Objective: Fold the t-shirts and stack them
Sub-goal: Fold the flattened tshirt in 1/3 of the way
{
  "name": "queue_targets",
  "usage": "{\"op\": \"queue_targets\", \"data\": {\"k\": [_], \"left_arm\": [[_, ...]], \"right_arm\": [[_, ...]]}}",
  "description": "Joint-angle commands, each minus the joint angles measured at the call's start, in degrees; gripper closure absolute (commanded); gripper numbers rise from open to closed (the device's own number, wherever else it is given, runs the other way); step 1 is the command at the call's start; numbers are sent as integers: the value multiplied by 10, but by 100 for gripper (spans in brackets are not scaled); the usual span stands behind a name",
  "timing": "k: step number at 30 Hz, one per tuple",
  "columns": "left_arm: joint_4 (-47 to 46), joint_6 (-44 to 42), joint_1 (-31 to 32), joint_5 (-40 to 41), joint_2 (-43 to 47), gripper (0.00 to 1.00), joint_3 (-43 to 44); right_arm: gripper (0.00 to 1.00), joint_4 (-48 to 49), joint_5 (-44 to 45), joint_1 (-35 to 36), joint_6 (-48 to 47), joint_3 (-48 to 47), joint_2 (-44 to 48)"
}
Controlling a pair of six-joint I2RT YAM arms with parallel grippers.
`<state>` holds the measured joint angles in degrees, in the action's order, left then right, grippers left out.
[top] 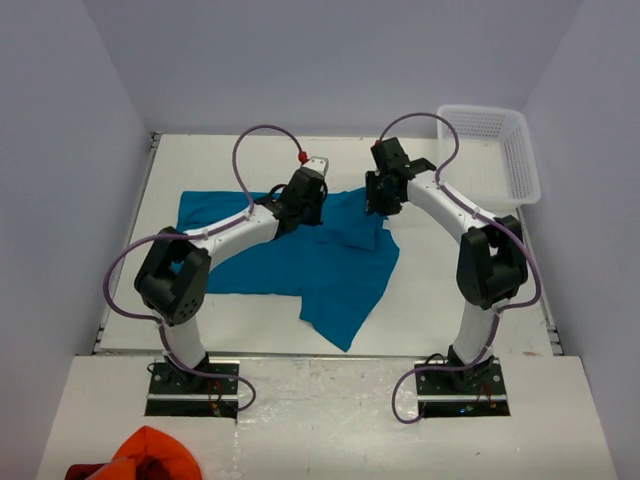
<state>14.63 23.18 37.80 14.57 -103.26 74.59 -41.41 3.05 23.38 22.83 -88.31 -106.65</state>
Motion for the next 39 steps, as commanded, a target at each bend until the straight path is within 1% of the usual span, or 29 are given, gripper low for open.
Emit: {"op": "queue_targets", "data": {"k": [1, 2, 3, 7, 8, 10, 11, 12, 13, 14, 15, 17, 19, 23, 27, 39], "left_arm": [[-36, -27, 3, -71, -17, 89, 29], [-45, -30, 2, -88, -26, 98, 36], [-52, -31, 2, -115, -50, 100, 53], [-39, -36, 0, -115, -106, 100, 104], [-36, -36, -2, -114, -114, 100, 113], [-35, -38, -6, -116, -135, 100, 132], [-31, -40, -8, -120, -147, 100, 140], [-29, -43, -12, -122, -152, 100, 152], [-28, -44, -14, -123, -157, 100, 158], [-25, -45, -15, -123, -167, 100, 167], [-25, -47, -18, -124, -171, 100, 171], [-23, -47, -21, -131, -182, 100, 177], [-23, -46, -23, -139, -195, 100, 183], [-25, -43, -23, -143, -204, 100, 179], [-29, -41, -23, -168, -200, 100, 159], [-58, -27, -22, -182, -181, 100, 85]], "right_arm": [[66, -9, -7, -6, -3, -31, -31], [92, -3, -20, -9, -3, -41, -37], [100, -5, -24, -10, -2, -48, -51], [100, -8, -27, -22, -15, -102, -94], [100, -15, -27, -25, -16, -133, -104], [100, -25, -61, -40, -23, -168, -140], [91, -45, -69, -45, -28, -209, -153], [68, -52, -63, -49, -36, -224, -173], [56, -53, -58, -51, -42, -236, -179], [50, -57, -55, -53, -49, -259, -188], [49, -64, -57, -59, -59, -273, -196], [50, -97, -67, -67, -63, -333, -235], [51, -109, -74, -76, -68, -360, -261], [54, -117, -108, -84, -79, -395, -285], [55, -121, -115, -86, -89, -399, -299], [54, -128, -121, -95, -89, -428, -320]]}}
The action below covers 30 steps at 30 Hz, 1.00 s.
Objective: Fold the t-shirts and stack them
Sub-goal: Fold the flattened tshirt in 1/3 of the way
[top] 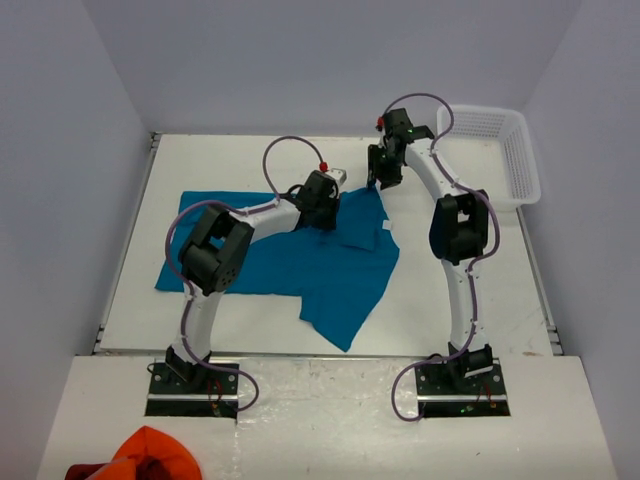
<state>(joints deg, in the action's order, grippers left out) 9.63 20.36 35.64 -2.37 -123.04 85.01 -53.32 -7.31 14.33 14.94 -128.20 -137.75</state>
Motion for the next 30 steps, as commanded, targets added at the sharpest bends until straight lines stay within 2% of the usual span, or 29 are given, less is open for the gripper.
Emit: {"op": "queue_targets", "data": {"k": [1, 15, 18, 19, 22, 25, 30], "left_arm": [[-8, 2, -1, -14, 18, 100, -26], [-25, 6, 0, -30, 28, 100, -43], [-26, 5, 0, -32, 27, 100, -42], [-26, 5, 0, -33, 28, 100, -42], [-27, 4, 0, -33, 27, 100, -44], [-28, 3, 0, -34, 25, 100, -47], [-30, 3, 0, -34, 15, 100, -51]], "right_arm": [[55, -9, -16, -5, -11, -29, -10], [58, -19, -17, -13, -7, -57, -44], [63, -19, -17, -16, -4, -71, -52], [71, -18, -15, -18, -3, -73, -53], [87, -19, -13, -25, -2, -86, -59], [98, -18, -12, -32, 1, -93, -63], [100, -12, -15, -42, 4, -97, -62]]}}
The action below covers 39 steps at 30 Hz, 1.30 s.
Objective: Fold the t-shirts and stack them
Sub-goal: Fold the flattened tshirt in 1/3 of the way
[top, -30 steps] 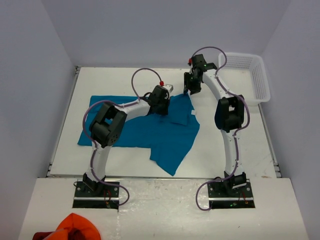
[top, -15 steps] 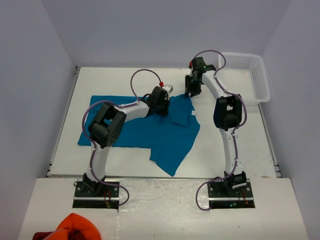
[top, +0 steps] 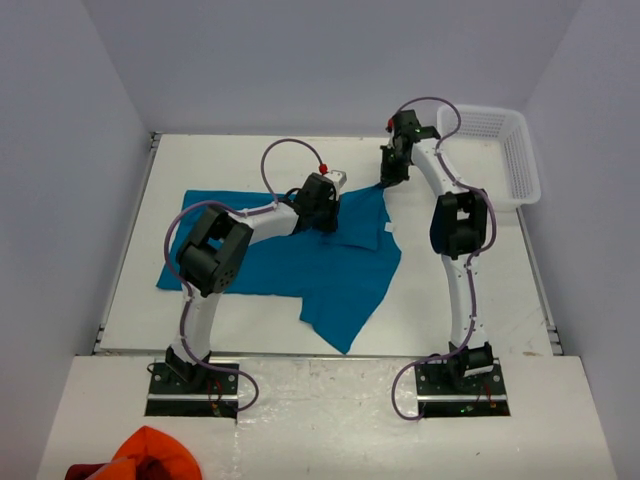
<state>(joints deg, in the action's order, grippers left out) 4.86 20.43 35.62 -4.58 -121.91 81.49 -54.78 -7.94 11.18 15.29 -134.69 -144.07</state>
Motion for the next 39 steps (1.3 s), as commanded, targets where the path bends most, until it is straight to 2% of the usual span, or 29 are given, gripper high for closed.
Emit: {"op": "queue_targets", "data": {"k": [1, 5, 6, 7, 8, 12, 14, 16, 17, 19, 22, 31, 34, 35, 37, 39], "left_arm": [[18, 3, 0, -11, 3, 100, -16], [17, 4, 0, -9, -3, 100, -15], [17, 4, -2, -8, -6, 100, -13], [17, 4, -1, -8, -8, 100, -12], [18, 4, -2, -9, -8, 100, -10], [25, 1, -2, -10, -14, 100, 4], [30, -1, -3, -6, -13, 100, 6], [30, -1, -5, -5, -12, 100, 4], [30, -1, -4, -7, -11, 100, 2], [28, 0, -4, -9, -11, 100, 2], [28, 1, -5, -10, -10, 100, 2], [29, 0, -4, -12, -12, 100, 2], [29, 0, -4, -10, -14, 100, 2], [29, 1, -4, -10, -16, 100, 2], [28, 1, -4, -11, -16, 100, 3], [28, 1, -4, -10, -13, 100, 4]], "right_arm": [[100, 2, -8, -13, 3, -32, 1], [97, 5, -10, -21, 7, -5, 15], [94, 10, -12, -20, 6, 15, 19], [84, 12, -15, -21, 6, 24, 26], [80, 13, -17, -21, 7, 36, 27], [68, 29, 0, -21, 18, 80, 58], [67, 36, 2, -22, 17, 88, 73], [68, 28, -3, -23, 14, 73, 70], [74, 16, -9, -24, 12, 50, 60], [79, 9, -15, -25, 12, 24, 52], [99, 6, -27, -26, 13, 12, 45], [100, 13, -26, -43, 34, -4, 34], [74, 13, -7, -46, 38, 10, 45], [53, 15, -3, -45, 37, 15, 49], [46, 24, 10, -45, 35, 36, 66], [44, 30, 14, -45, 30, 49, 78]]}}
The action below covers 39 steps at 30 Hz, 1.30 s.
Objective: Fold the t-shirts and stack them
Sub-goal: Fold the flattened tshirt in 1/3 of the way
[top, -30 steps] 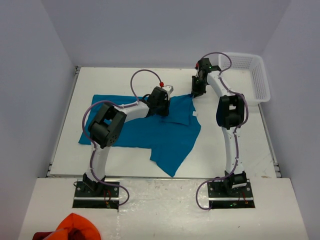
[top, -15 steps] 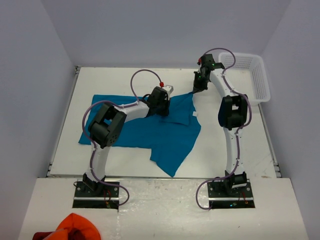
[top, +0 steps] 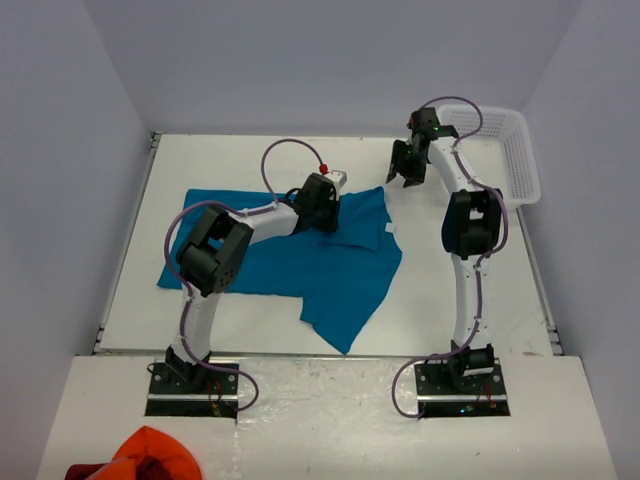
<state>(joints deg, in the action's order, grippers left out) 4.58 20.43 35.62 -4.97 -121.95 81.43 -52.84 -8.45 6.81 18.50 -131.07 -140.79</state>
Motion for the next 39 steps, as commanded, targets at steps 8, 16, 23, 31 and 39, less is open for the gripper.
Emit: {"op": "queue_targets", "data": {"k": [8, 16, 23, 31, 39], "left_arm": [[32, -6, -3, 28, 30, 100, 22], [63, -12, -4, 27, 26, 100, 75], [94, -28, -4, 27, -2, 100, 128], [97, -28, -18, 21, -58, 100, 158], [111, -19, -31, 107, 16, 100, 81]], "right_arm": [[47, 58, -28, 22, -17, 118, 140], [58, 61, -15, 78, -20, 184, 167], [55, 146, 5, 94, 12, 380, 278], [71, 170, 24, 115, 14, 489, 329], [54, 182, 96, 173, 52, 584, 411]]}}
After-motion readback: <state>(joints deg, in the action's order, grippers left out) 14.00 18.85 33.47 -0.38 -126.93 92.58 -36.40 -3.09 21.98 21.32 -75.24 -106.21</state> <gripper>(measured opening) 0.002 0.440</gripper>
